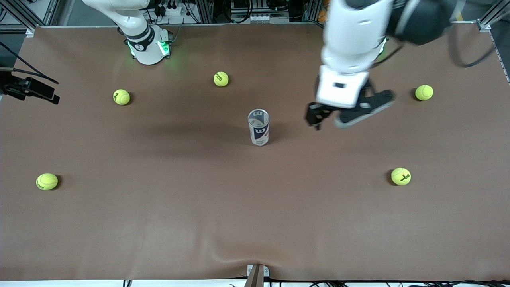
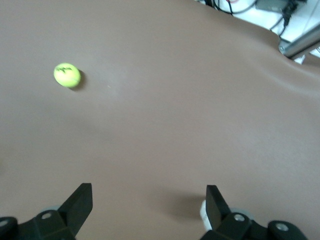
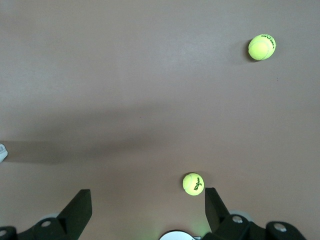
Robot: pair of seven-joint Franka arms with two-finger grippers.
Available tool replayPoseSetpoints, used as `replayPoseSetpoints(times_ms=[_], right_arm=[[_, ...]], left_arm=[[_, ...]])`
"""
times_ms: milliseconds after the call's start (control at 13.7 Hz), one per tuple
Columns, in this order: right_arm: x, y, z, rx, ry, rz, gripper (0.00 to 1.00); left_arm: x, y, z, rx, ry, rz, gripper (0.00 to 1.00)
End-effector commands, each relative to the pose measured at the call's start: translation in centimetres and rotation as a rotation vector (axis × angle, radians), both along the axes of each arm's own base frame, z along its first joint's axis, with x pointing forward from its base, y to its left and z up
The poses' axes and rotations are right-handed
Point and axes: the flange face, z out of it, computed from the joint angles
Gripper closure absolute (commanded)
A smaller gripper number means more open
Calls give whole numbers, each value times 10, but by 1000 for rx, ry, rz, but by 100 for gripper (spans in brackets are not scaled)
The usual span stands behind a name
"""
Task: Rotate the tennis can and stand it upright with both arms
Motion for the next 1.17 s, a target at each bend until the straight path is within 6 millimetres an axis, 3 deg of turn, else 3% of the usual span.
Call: replayPoseSetpoints(times_ms=[0,146,220,439,585,805,878,1098], right_arm=[[4,-1,4,11,-5,-11,0],[4,-1,4,11,-5,-9,0],[4,-1,4,11,-5,-9,0],[4,-1,4,11,-5,-9,0],[4,-2,4,9,-5,-11,0],[4,-2,4,9,-5,-11,0],[4,-2,4,9,-5,-11,0],[4,-2,4,9,-5,-11,0]], left_arm=[[10,60,20,-5,25,-30,0],[27,111,24,16,43,-120,0],[27,126,29,23,54,-146,0],[35,139,19,46,75,-150,0],[43,140,-6,52,123,-148,0],[41,147,-6,47,140,-161,0],[47,170,-7,48,148,-159,0],[53,214,-4,-77,163,-195,0]])
